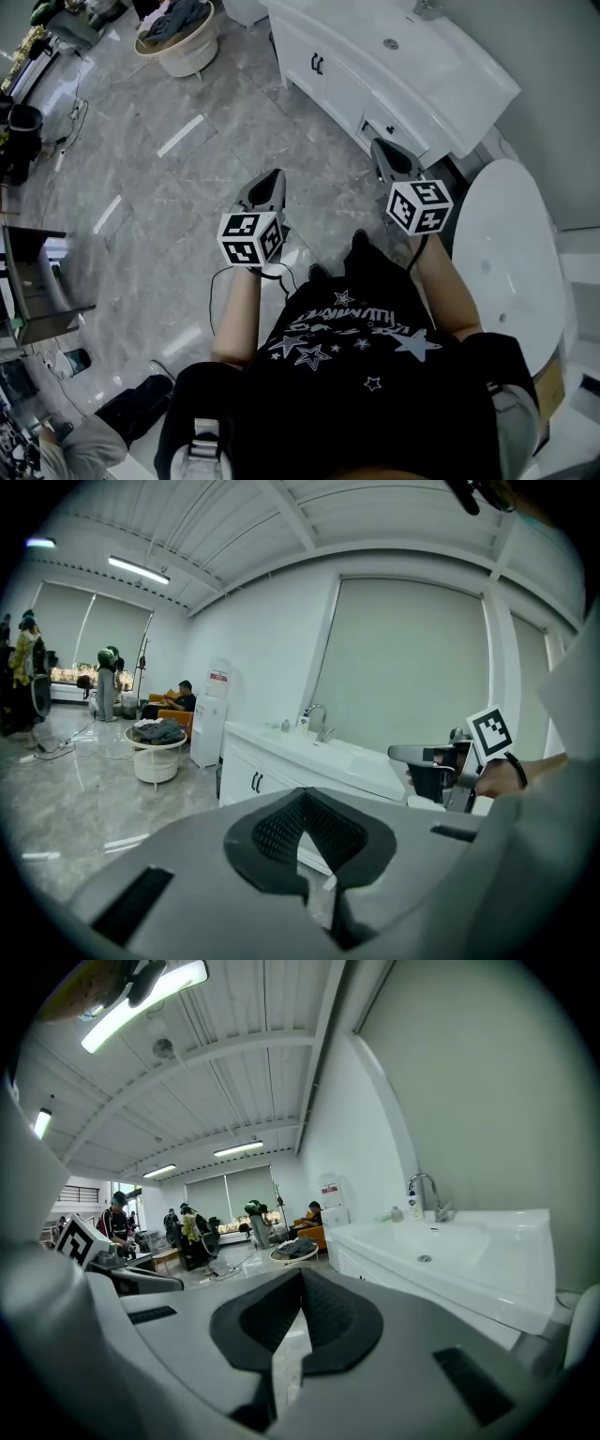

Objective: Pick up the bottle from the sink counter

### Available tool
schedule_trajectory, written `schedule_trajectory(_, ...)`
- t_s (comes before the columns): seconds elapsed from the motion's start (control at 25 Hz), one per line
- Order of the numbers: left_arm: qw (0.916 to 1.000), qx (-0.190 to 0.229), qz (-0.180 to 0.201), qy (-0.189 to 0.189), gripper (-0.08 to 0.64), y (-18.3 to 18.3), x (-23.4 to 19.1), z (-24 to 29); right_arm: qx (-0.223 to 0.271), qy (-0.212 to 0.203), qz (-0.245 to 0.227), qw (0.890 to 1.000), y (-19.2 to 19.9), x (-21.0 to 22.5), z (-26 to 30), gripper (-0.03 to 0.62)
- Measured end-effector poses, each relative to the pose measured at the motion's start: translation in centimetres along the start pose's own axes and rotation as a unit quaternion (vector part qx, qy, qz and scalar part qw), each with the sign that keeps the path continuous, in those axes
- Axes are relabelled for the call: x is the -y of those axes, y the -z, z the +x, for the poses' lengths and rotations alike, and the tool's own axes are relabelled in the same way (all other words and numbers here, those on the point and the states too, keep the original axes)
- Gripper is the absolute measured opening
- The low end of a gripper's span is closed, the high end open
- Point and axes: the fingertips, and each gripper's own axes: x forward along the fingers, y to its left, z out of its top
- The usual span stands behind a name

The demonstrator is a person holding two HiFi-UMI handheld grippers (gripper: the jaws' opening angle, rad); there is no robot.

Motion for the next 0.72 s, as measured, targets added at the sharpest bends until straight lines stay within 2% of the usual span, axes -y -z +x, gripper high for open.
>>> schedule_trajectory(0.12,1.0,0.001,0.0,0.01,0.008,0.0,0.0,0.7,-0.005,0.002,0.008,1.0,0.4,1.1,1.0,0.007)
schedule_trajectory(0.4,0.9998,-0.012,0.006,-0.012,0.008,-1.1,-2.6,5.9,-0.011,-0.01,0.029,0.999,0.0,5.7,7.6,0.007)
schedule_trajectory(0.72,0.9992,-0.011,0.019,-0.032,0.008,-7.3,-6.4,17.6,0.004,-0.01,0.046,0.999,-4.4,15.0,18.2,0.006)
